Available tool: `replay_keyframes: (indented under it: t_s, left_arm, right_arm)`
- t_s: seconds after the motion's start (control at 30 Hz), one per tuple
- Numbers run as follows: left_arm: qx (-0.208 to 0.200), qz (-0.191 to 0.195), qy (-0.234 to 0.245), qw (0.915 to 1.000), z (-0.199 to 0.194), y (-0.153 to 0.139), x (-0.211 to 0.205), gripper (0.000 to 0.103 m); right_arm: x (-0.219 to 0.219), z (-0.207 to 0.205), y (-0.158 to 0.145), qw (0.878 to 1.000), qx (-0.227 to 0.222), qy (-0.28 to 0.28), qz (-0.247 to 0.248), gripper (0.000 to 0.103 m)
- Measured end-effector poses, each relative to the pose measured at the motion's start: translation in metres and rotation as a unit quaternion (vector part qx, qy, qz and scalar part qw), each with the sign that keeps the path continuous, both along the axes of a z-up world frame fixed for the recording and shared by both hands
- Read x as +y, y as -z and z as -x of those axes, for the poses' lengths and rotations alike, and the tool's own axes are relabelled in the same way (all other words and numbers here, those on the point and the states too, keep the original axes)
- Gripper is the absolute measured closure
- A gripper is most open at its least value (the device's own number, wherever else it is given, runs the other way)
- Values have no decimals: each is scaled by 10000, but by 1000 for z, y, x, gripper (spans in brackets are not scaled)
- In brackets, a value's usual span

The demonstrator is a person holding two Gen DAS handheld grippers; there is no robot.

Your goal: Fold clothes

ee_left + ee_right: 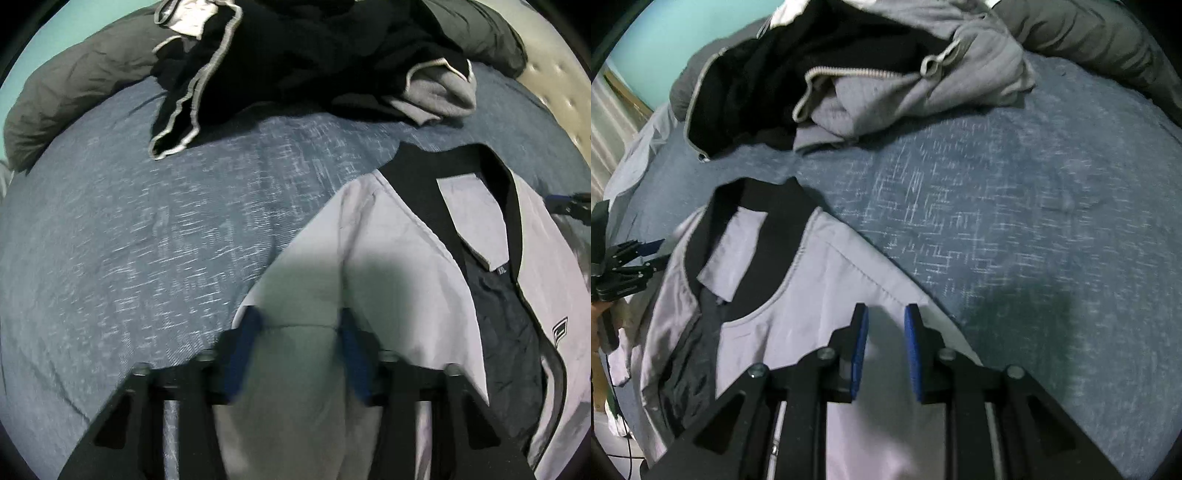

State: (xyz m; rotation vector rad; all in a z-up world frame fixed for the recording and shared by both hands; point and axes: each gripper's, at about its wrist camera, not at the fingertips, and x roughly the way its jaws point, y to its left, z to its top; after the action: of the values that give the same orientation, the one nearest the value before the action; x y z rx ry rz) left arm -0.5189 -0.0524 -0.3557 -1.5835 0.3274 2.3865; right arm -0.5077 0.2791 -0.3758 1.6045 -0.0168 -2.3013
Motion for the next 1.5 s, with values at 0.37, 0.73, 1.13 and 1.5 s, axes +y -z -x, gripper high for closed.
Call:
replay_keyframes:
  t_s: [0.37,0.73,1.13,1.5]
  left_arm:
    - [313,62,-58,9995,12,-8,-15,97]
    - [424,18,-87,9991,20,-26,-20,97]
    - [462,-5,-58,9989,15,-18,-19,97]
    - [661,41,-151,9977,13,-26,-21,97]
  right_arm:
    - [-25,-2,4,9969,336,-540,-457,103]
    - [-23,20,-22,9966,369,-716,-172,103]
    - [-10,20,20,9968,-54,-694,-397,46]
    - [-30,5,-14,9869,864,-876,-1040,97]
